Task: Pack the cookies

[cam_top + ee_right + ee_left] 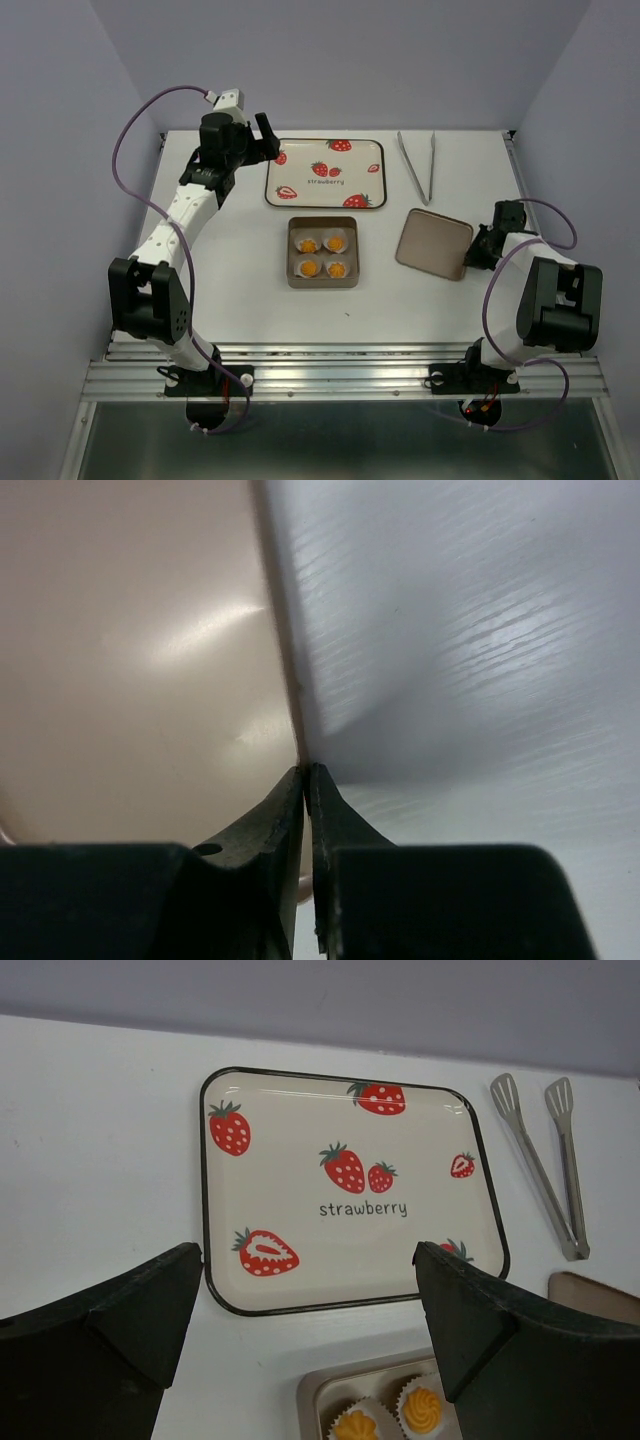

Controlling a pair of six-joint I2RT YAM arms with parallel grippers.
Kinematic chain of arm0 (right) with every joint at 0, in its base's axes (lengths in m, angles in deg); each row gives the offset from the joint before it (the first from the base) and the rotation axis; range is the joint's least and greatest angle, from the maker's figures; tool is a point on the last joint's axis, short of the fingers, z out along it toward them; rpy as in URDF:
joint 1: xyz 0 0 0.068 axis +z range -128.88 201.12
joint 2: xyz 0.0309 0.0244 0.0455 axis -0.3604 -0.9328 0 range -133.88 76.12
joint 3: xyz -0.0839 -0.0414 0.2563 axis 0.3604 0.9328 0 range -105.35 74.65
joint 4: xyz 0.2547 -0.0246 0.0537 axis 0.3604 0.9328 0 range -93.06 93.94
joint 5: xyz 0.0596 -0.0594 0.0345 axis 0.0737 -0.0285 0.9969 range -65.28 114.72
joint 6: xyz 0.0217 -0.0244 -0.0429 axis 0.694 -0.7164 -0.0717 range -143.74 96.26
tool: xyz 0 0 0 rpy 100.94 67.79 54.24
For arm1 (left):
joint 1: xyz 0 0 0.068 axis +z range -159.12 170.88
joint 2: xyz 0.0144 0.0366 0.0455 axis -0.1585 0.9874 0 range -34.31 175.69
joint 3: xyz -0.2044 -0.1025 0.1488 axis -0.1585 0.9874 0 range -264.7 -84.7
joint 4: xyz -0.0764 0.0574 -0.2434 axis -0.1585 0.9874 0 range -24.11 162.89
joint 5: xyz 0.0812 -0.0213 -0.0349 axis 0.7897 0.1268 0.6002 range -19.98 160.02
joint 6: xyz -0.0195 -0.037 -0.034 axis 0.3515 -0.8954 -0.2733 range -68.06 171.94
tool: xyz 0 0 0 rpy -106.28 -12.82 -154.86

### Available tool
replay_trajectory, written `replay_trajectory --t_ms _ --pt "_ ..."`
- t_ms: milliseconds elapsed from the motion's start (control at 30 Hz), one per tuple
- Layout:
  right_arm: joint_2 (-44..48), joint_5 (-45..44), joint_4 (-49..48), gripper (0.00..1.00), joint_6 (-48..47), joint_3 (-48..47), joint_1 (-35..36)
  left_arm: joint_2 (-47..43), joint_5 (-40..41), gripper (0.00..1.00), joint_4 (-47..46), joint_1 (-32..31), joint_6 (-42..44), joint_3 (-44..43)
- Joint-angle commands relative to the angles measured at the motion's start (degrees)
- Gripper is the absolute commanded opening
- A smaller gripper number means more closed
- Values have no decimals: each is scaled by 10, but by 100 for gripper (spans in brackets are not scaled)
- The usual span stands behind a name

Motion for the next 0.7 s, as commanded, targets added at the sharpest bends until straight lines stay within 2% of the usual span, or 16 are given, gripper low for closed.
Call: replay_trajectory --t_ms 0,233,500,667 --pt "20 43 10 10 6 14 2 -7 -29 99 -22 -2 15 -34" --pt "35 60 27 1 4 11 7 -5 -37 99 -26 -3 12 -40" --pt "62 24 64 1 -9 -12 52 -8 -40 99 -28 -4 11 -38" --pt "110 8 73 1 -21 -27 64 -9 -55 99 -28 -11 19 -41"
